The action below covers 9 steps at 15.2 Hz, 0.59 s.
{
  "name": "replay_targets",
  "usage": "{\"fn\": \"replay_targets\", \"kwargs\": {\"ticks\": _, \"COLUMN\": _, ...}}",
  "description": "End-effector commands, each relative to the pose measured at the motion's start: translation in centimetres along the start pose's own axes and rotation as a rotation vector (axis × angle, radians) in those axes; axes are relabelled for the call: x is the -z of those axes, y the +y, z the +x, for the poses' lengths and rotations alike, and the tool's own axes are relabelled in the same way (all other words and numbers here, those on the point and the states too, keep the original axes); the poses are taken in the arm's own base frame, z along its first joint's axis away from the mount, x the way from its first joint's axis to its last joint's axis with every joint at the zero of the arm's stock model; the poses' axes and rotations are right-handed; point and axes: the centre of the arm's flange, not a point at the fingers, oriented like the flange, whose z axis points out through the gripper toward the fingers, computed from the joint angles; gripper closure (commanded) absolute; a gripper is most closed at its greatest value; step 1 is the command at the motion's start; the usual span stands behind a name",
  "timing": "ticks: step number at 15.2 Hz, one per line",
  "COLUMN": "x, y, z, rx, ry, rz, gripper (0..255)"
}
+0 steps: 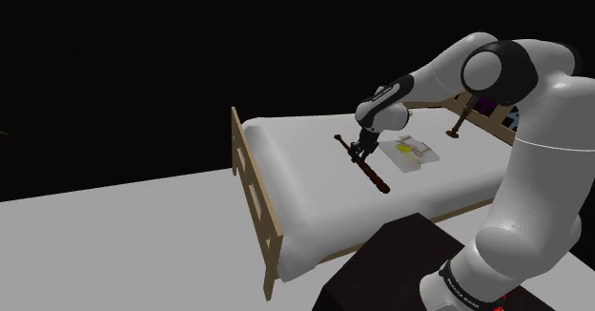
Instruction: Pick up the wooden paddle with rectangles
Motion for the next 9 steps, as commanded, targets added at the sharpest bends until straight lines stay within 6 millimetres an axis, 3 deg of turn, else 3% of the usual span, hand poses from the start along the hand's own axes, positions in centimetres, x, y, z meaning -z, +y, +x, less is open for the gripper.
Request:
{"fn": "replay_targets", "kwargs": {"ticks": 1, "x": -0.1, "y": -0.1, "z": 0.0, "rx": 0.001, "ry": -0.001, "rz": 0.000, "gripper": 255}}
{"fn": "replay_targets", "kwargs": {"ticks": 4, "x": -0.1, "y": 0.0, "z": 0.0, "rx": 0.001, "ry": -0.001, "rz": 0.000, "gripper": 255}}
{"fn": "replay_targets", "kwargs": {"ticks": 9, "x": 2.6, "y": -0.2, "z": 0.0, "rx": 0.001, "ry": -0.001, "rz": 0.000, "gripper": 255}}
